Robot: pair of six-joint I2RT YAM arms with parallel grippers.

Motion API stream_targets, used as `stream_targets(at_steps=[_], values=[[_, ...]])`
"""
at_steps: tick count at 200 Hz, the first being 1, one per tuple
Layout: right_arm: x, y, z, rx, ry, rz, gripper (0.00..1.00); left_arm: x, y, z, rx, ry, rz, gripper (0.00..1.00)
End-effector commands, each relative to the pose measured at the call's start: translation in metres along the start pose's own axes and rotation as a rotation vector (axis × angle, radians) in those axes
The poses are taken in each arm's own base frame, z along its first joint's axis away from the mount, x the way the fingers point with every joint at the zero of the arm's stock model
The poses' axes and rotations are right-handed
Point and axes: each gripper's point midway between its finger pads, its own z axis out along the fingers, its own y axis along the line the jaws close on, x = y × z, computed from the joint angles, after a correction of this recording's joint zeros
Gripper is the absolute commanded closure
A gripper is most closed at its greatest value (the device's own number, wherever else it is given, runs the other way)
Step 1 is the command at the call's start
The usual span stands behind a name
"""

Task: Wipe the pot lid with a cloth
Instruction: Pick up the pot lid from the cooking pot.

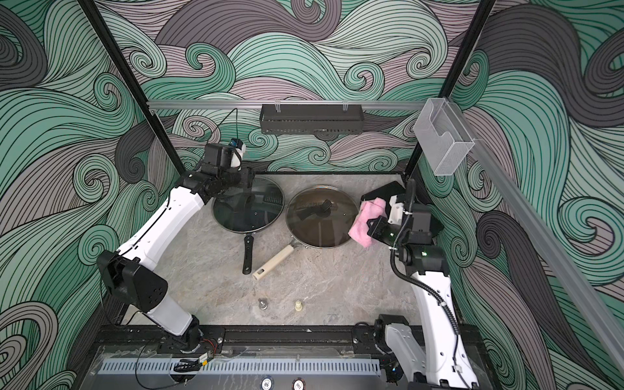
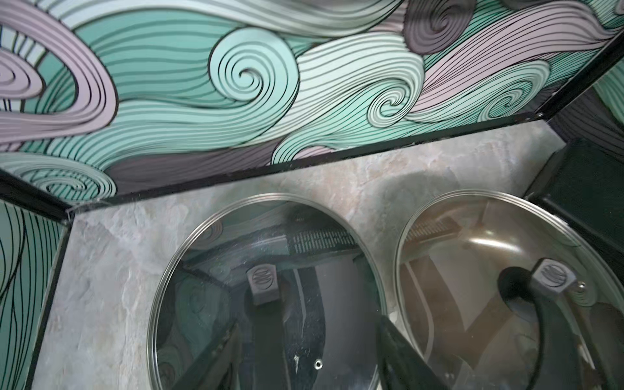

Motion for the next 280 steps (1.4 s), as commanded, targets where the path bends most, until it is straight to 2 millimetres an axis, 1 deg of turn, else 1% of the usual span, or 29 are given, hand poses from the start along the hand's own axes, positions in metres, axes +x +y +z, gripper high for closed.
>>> stream_targets(at_steps=[1,24,34,56,102,118,152,176,193,248,280], values=[[-0.017,0.018,0.001,-0.035,-0.024,-0.05,1.0,0.009,0.014,0.007,0.057,0.065,-0.086,0.36],[-0.036,0.039,0.004,-0.108,-0.041,-0.047,1.0,0.016,0.032,0.026,0.079,0.113,-0.165,0.36],[-0.041,0.044,0.007,-0.122,-0.032,-0.037,1.0,0.019,0.038,0.033,0.09,0.139,-0.181,0.36],[-0.049,0.054,0.015,-0.15,-0.015,-0.03,1.0,0.027,0.039,0.046,0.124,0.213,-0.201,0.36],[-0.06,0.058,0.033,-0.163,0.007,-0.022,1.0,0.037,0.04,0.075,0.147,0.318,-0.205,0.36],[-0.061,0.057,0.038,-0.169,0.012,-0.02,1.0,0.039,0.041,0.084,0.148,0.347,-0.198,0.37],[-0.055,0.053,0.049,-0.171,0.032,-0.004,1.0,0.053,0.038,0.103,0.166,0.428,-0.227,0.38],[-0.052,0.052,0.054,-0.185,0.042,0.008,1.0,0.062,0.04,0.111,0.144,0.459,-0.251,0.39],[-0.051,0.051,0.057,-0.187,0.05,0.013,1.0,0.068,0.04,0.113,0.134,0.483,-0.263,0.39],[-0.054,0.051,0.067,-0.198,0.051,0.028,1.0,0.083,0.029,0.115,0.103,0.529,-0.224,0.41],[-0.055,0.052,0.071,-0.212,0.058,0.042,1.0,0.093,0.023,0.12,0.098,0.561,-0.202,0.47]])
